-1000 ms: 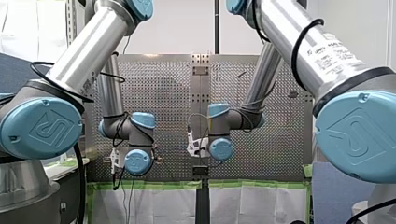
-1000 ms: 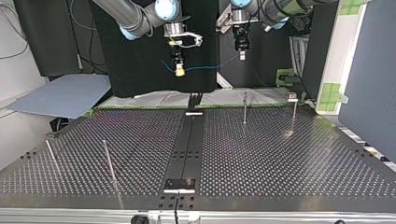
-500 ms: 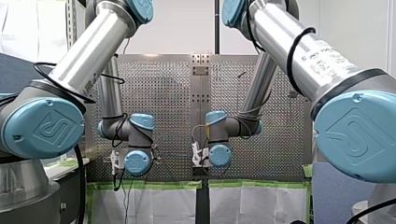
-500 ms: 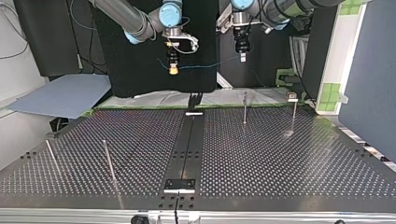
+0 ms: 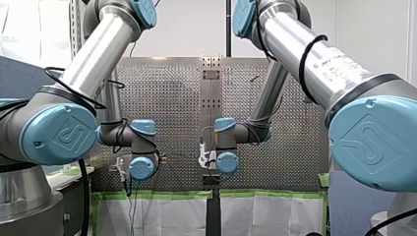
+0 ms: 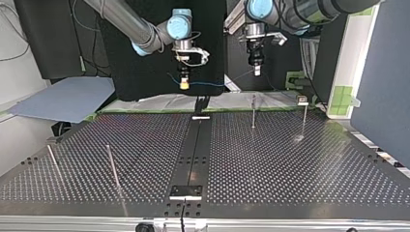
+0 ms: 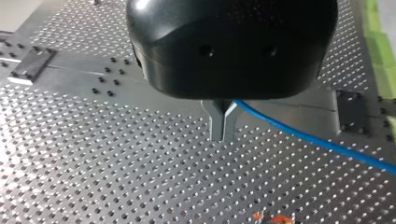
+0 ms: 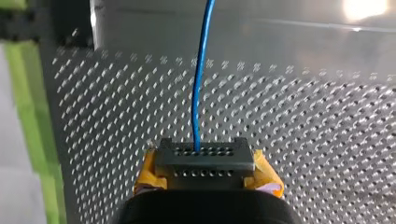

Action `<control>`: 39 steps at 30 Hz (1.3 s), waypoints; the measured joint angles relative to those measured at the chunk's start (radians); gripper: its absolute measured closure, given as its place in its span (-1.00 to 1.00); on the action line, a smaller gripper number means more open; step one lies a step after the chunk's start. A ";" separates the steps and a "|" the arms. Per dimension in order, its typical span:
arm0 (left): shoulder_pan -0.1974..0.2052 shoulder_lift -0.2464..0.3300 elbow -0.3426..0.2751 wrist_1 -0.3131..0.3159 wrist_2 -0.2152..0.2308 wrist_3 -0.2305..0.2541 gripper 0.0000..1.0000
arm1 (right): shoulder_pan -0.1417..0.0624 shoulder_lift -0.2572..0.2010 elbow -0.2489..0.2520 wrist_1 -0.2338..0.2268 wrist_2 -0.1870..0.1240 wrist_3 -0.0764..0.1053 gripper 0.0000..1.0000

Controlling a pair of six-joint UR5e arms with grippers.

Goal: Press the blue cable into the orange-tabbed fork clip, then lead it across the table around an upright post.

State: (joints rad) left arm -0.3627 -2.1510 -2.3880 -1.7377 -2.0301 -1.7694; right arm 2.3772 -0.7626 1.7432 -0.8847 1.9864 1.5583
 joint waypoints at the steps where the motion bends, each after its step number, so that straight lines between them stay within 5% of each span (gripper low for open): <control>1: 0.010 0.000 0.000 0.003 0.010 -0.001 1.00 | -0.001 0.008 -0.009 -0.001 -0.010 0.003 1.00; 12: 0.107 -0.005 0.000 -0.028 0.107 -0.002 1.00 | -0.003 0.095 -0.097 0.071 -0.099 0.029 1.00; 20: 0.180 -0.062 0.021 -0.058 0.170 -0.011 1.00 | -0.024 0.160 -0.163 0.114 -0.163 0.039 1.00; 28: 0.248 -0.132 0.089 -0.095 0.226 -0.036 1.00 | -0.052 0.175 -0.229 0.143 -0.177 0.038 1.00; 39: 0.274 -0.157 0.170 -0.149 0.294 -0.078 1.00 | -0.068 0.176 -0.319 0.206 -0.178 0.025 1.00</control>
State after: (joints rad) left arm -0.0885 -2.3077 -2.2185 -1.8862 -1.7366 -1.8472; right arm 2.3088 -0.5870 1.4245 -0.6782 1.8087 1.5829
